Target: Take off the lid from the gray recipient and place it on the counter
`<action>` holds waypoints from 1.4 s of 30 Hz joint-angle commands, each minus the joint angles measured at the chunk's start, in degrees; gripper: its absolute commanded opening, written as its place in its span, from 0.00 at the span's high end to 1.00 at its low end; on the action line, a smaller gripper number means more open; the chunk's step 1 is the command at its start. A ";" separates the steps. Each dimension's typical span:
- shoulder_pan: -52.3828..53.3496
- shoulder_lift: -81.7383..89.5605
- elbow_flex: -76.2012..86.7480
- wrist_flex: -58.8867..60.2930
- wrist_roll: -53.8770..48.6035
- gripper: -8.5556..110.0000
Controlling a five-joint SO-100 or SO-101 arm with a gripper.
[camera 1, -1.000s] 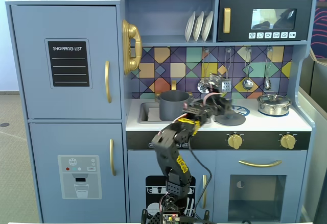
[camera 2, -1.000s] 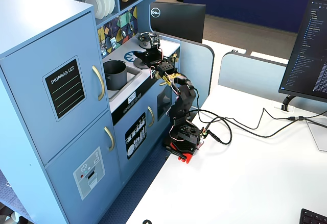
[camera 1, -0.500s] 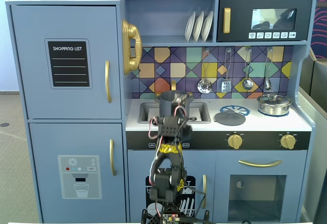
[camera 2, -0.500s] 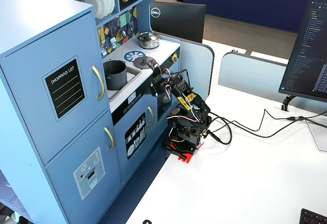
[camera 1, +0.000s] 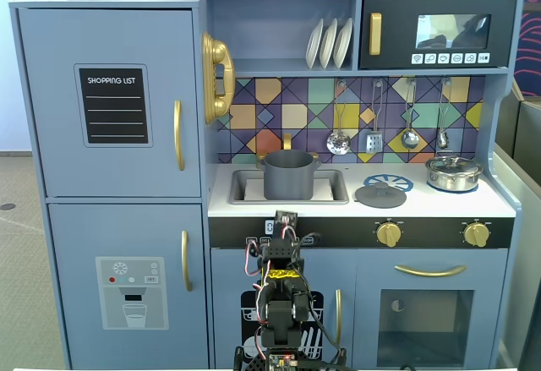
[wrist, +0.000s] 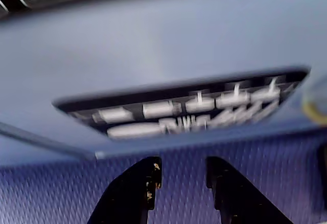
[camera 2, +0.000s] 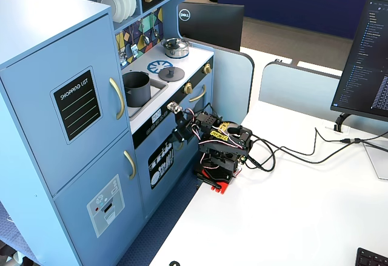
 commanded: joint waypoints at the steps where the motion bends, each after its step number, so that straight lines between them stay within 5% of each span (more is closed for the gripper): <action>1: -0.70 2.99 1.93 0.53 1.23 0.93; 9: -2.11 7.03 2.02 21.27 3.96 0.93; 18: -0.09 9.23 2.11 39.73 -5.10 0.92; 42: 0.35 9.23 2.11 40.08 -1.41 0.90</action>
